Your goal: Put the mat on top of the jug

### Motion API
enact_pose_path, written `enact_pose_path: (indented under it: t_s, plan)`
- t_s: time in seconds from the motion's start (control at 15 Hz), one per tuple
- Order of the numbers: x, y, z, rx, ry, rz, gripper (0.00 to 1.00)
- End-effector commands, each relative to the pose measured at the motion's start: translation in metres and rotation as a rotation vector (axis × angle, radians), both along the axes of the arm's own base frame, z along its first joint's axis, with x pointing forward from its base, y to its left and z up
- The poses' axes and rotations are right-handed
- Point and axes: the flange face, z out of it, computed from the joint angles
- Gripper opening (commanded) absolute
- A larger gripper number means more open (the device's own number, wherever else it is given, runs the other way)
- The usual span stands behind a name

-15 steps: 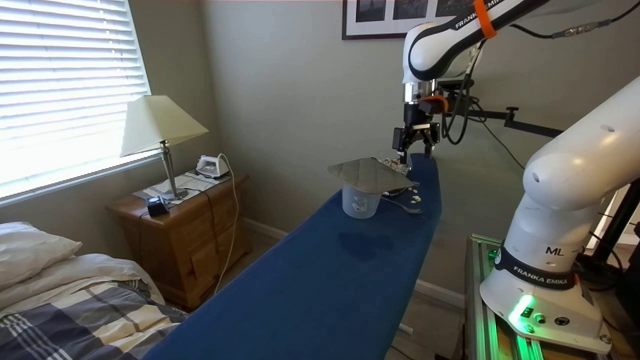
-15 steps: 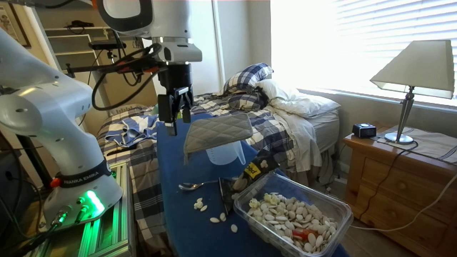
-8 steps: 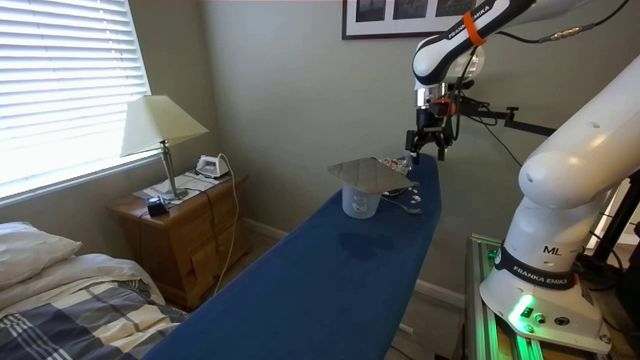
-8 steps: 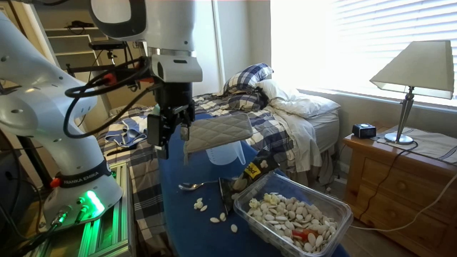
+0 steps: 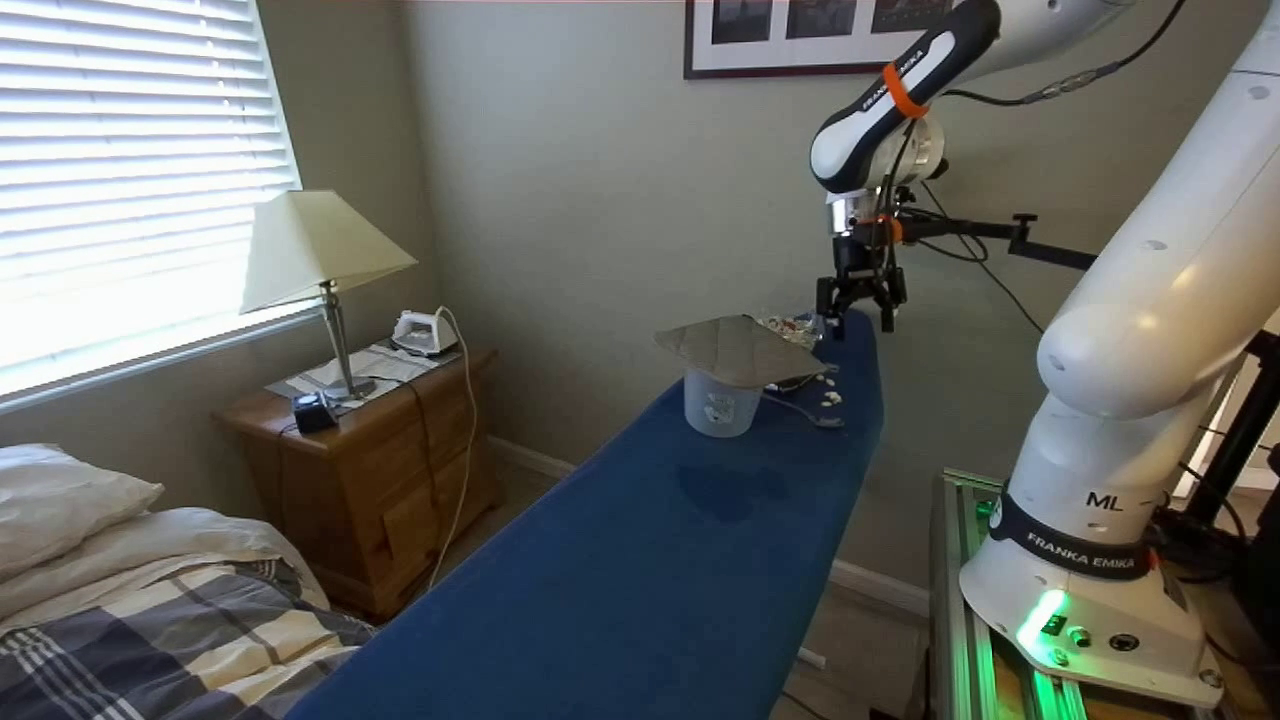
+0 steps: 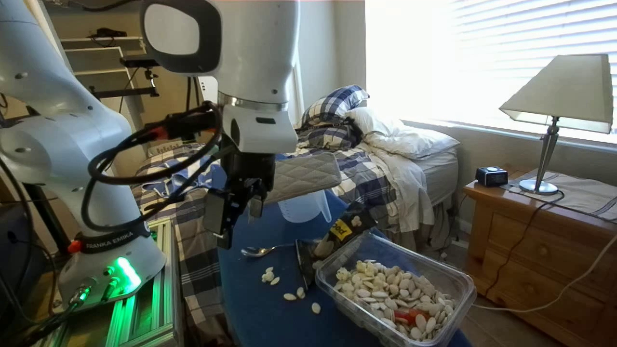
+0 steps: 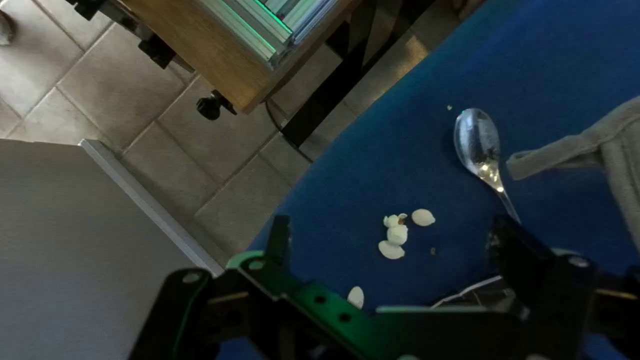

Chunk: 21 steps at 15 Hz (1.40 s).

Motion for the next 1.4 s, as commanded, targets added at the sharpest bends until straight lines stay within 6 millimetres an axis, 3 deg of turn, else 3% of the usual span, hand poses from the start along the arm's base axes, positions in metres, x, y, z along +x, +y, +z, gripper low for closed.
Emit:
enact_pose_path:
  t_s: [0.0, 0.27, 0.87, 1.33]
  plan:
    - [0.016, -0.018, -0.016, 0.008, 0.007, 0.033, 1.00]
    - [0.028, -0.017, -0.037, 0.031, -0.010, 0.067, 1.00]
    - [0.061, 0.007, -0.066, 0.096, -0.083, 0.129, 1.00]
    - [0.070, 0.019, -0.085, 0.118, -0.071, 0.159, 1.00]
